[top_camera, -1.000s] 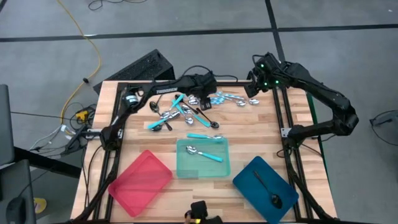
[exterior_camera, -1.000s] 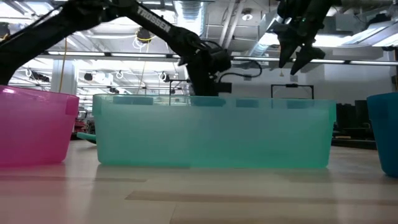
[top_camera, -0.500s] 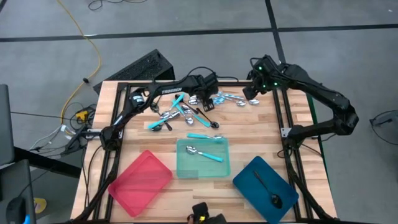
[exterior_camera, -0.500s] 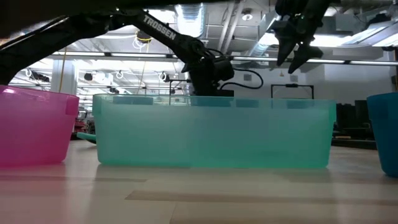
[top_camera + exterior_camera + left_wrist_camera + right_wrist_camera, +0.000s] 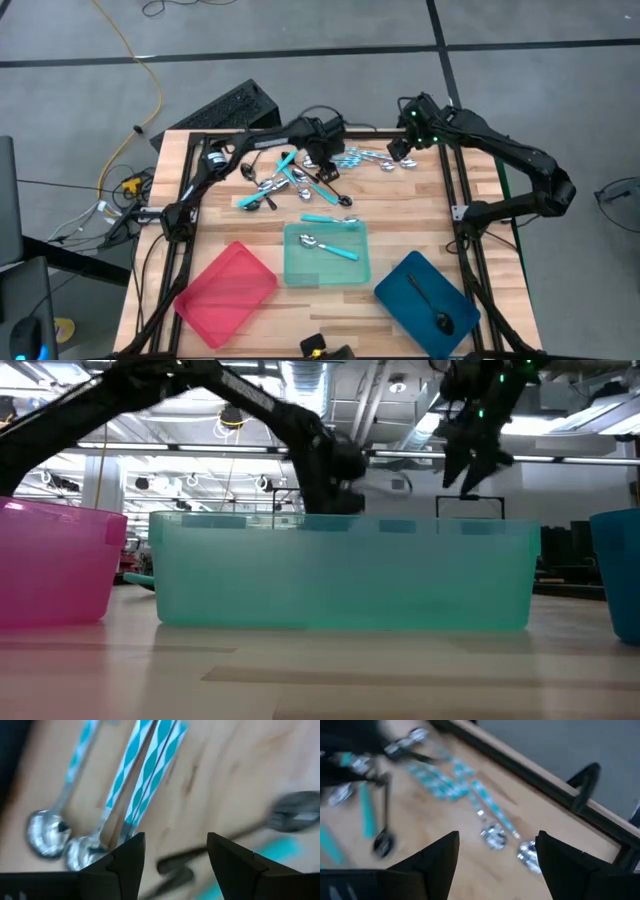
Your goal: Sort silverware by color (type)
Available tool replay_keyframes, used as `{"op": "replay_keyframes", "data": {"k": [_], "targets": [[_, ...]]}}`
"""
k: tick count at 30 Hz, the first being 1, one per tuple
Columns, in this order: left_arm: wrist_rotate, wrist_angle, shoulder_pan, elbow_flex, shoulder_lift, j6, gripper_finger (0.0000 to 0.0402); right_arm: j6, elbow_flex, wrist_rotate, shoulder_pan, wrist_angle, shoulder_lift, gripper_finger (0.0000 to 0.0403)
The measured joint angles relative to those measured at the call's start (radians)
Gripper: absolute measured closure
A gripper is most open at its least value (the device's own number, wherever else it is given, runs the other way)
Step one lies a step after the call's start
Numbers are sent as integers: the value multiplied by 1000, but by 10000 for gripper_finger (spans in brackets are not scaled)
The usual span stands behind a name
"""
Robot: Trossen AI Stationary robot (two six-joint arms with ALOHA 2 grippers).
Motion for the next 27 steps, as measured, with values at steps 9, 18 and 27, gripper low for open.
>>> {"op": "replay_keyframes", "data": {"k": [9,18,27], "targets": [[-81,-2,-12,1,-315,-53,205,295,-246,66,-99,145,74,280],[-241,46,-31,2,-567,-73,205,483,-272,225,-76,127,214,388],[-291,27,-30,2,-651,-65,205,612,-266,242,-91,39,365,389]]}}
